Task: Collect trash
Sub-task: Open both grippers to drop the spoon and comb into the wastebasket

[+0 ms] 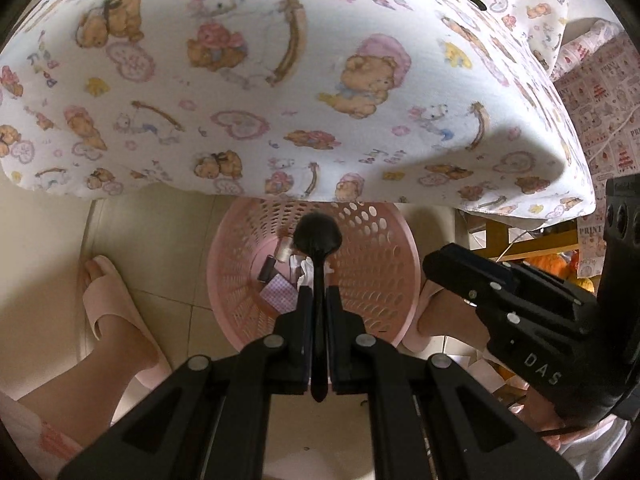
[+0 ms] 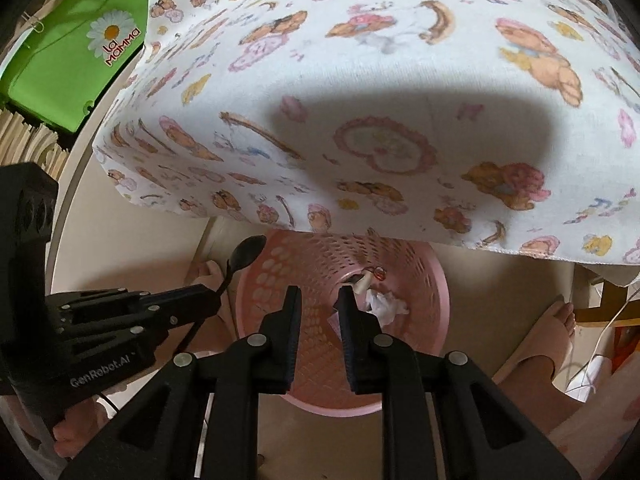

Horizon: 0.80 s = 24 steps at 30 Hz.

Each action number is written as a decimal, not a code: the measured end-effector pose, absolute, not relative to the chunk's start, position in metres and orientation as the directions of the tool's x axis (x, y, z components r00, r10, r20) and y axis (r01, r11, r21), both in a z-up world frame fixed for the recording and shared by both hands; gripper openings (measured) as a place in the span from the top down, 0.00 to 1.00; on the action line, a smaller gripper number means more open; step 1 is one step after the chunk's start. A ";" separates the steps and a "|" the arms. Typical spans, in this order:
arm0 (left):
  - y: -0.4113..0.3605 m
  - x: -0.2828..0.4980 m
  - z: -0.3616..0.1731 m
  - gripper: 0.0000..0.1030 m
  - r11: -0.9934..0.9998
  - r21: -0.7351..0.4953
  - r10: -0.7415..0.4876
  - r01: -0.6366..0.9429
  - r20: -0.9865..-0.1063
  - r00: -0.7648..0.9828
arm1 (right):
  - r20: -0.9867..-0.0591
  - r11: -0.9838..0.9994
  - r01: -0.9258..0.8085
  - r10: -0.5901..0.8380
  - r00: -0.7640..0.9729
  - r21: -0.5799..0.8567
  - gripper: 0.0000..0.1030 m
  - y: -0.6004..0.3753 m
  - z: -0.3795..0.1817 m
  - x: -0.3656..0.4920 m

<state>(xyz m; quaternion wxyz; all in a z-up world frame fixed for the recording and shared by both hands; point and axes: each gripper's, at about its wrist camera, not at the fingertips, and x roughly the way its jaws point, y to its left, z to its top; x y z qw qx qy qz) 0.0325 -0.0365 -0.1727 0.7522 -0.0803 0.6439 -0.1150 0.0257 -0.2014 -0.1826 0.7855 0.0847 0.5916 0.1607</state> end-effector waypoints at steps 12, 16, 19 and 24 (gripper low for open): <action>-0.034 0.024 -0.139 0.45 0.995 -0.096 -0.101 0.030 -0.946 0.307 | -0.907 0.955 -0.169 0.286 0.310 0.244 0.68 -0.203 -0.167 0.020; -0.026 0.012 -0.088 0.24 1.000 0.005 0.000 0.007 -0.862 0.506 | -0.863 0.955 -0.219 0.279 0.422 0.202 0.68 -0.205 -0.125 0.018; -0.020 0.007 -0.061 0.16 1.000 0.008 0.008 -0.001 -0.806 0.592 | -0.803 0.950 -0.248 0.297 0.517 0.191 0.62 -0.213 -0.091 0.010; -0.014 0.011 -0.039 0.11 1.000 0.005 0.007 -0.004 -0.758 0.652 | -0.752 0.960 -0.222 0.271 0.601 0.168 0.53 -0.230 -0.061 0.005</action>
